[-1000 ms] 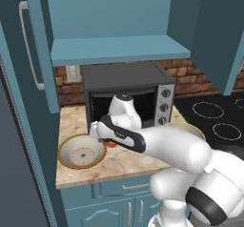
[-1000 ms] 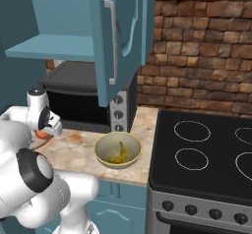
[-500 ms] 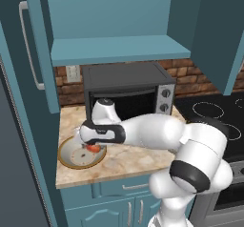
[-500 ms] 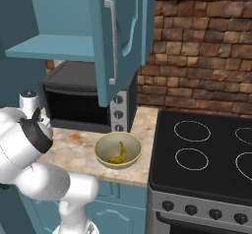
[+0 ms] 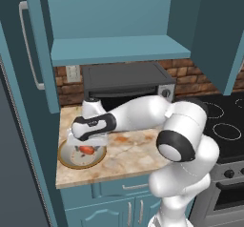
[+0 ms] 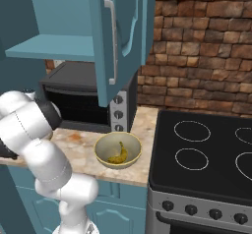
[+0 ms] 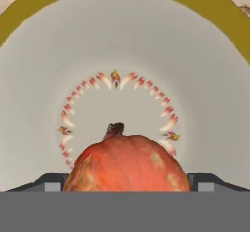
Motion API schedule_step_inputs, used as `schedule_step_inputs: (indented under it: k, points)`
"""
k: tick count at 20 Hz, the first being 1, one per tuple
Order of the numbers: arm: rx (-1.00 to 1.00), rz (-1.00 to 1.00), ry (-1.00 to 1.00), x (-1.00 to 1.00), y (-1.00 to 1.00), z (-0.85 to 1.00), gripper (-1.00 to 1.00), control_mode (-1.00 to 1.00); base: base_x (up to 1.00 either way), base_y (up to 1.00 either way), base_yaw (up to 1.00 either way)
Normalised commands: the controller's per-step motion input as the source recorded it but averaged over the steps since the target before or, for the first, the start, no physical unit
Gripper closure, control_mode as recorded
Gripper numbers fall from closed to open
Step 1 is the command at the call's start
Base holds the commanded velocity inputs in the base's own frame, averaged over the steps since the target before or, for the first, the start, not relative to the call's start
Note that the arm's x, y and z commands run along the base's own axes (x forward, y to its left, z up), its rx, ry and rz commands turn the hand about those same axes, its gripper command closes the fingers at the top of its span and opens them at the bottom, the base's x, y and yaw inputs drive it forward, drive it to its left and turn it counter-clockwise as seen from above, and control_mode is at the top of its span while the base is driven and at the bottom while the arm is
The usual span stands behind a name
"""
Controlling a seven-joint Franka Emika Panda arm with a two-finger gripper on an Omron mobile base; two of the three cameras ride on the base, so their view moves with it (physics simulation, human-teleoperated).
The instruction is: Pick both bowls and place them on the counter. Then place the banana in one bowl and place the squash in the other bowl.
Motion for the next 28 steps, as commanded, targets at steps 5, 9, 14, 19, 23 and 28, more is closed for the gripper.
schedule_step_inputs:
  k: [5, 9, 14, 19, 23, 28]
  points:
    - [-0.13, 0.0, 0.03, 0.0, 0.06, -0.17, 1.0, -1.0, 0.0, 0.0, 0.0]
    - [-0.05, 0.0, 0.01, 0.0, 0.04, -0.14, 1.0, -1.0, 0.0, 0.0, 0.0]
    - [0.0, 0.0, 0.0, 0.0, 0.0, -0.13, 1.0, -1.0, 0.0, 0.0, 0.0]
    - [0.0, 0.0, 0.0, 0.0, 0.0, -0.16, -1.0, -1.0, 0.0, 0.0, 0.0]
    - [0.0, 0.0, 0.0, 0.0, 0.0, -0.1, -1.0, -1.0, 0.0, 0.0, 0.0]
    - [0.0, 0.0, 0.0, 0.0, 0.0, -0.02, -1.0, -1.0, 0.0, 0.0, 0.0]
